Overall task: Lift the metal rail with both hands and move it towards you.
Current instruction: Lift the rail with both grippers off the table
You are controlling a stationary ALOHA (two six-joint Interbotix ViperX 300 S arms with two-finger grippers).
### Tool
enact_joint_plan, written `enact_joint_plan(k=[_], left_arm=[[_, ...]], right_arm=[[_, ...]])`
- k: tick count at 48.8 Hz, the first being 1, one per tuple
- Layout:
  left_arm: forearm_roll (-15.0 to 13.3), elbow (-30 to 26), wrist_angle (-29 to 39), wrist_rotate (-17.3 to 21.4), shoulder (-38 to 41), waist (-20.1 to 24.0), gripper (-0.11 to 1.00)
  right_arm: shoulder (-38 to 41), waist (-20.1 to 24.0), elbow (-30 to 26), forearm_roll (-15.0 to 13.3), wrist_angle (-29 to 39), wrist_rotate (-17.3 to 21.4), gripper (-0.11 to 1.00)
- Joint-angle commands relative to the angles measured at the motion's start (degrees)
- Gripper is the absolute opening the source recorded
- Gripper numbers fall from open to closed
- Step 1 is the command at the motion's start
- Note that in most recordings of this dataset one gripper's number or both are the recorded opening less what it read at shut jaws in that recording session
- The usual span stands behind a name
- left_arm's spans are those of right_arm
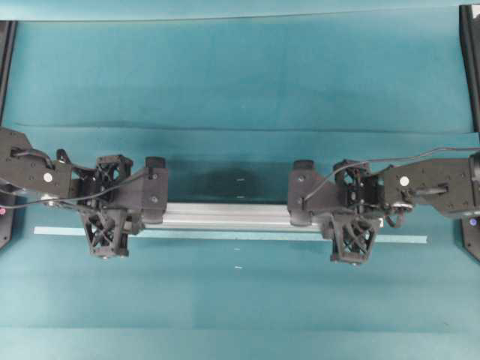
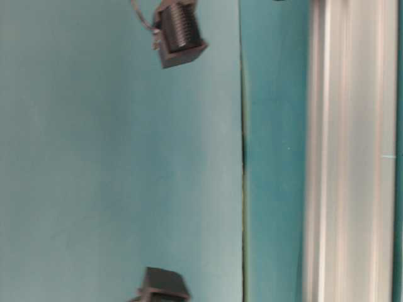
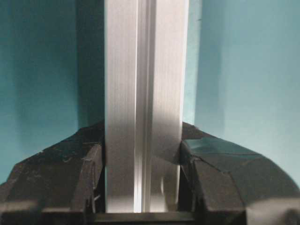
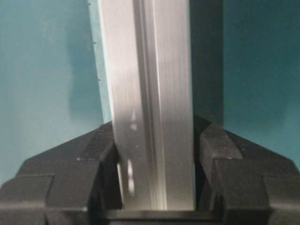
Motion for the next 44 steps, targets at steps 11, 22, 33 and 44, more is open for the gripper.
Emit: enact_joint_plan(k=[11, 22, 33, 44], left_arm=[[-0.09, -9.93, 15.91, -0.44, -9.67, 0.35, 0.29], [-0.09, -18.63, 30.15, -0.88, -15.64, 0.44, 0.29], [-0.09, -26.37, 41.57, -4.92, -16.87, 0.26, 0.29], [-0.09, -33.13, 49.83, -6.68, -16.61, -0.53, 0.29]], right_arm=[[-8.79, -0.97, -8.96, 0.09, 15.56, 0.53, 0.38], [-13.89, -1.41, -16.96, 0.09, 28.92, 0.70, 0.38], [-14.85, -1.49, -26.02, 0.18, 40.17, 0.79, 0.38], [-13.89, -1.58, -34.80, 0.09, 49.75, 3.25, 0.38]])
